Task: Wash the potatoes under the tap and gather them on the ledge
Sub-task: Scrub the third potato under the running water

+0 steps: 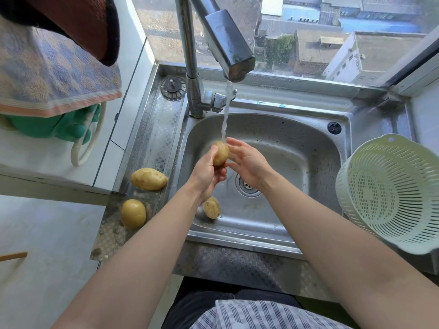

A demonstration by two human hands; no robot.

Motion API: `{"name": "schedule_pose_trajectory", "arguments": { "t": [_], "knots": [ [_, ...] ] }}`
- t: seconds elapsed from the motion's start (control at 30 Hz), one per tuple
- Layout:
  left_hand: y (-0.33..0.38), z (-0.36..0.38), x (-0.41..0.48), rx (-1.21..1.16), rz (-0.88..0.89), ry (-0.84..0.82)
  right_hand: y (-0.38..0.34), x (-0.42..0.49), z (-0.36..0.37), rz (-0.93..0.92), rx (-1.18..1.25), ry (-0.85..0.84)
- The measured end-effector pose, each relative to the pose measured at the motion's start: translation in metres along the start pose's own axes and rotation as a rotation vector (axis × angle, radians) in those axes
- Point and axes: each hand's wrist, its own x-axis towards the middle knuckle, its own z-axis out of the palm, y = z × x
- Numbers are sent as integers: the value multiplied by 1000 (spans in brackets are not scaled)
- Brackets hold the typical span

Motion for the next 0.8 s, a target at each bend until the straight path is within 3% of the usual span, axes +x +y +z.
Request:
{"name": "schedule_pose_trajectory", "arguments": {
  "t": [0.13,0.33,0.5,0.57,0.67,0.8],
  "knots": [
    [-9,8,0,281,147,47,3,-4,26,-34,-191,76],
    [-6,22,3,128,138,153,-3,-10,47,-40,-306,231],
    [3,17,6,20,-18,442,5,-23,45,-199,-537,-42],
    [6,15,5,53,-55,465,6,-21,45,-272,-618,-54],
    [5,23,0,138,-46,409,3,-9,51,-351,-655,163],
    [8,28,-5,221,36,291,3,7,55,-257,-489,364]
  ]
}}
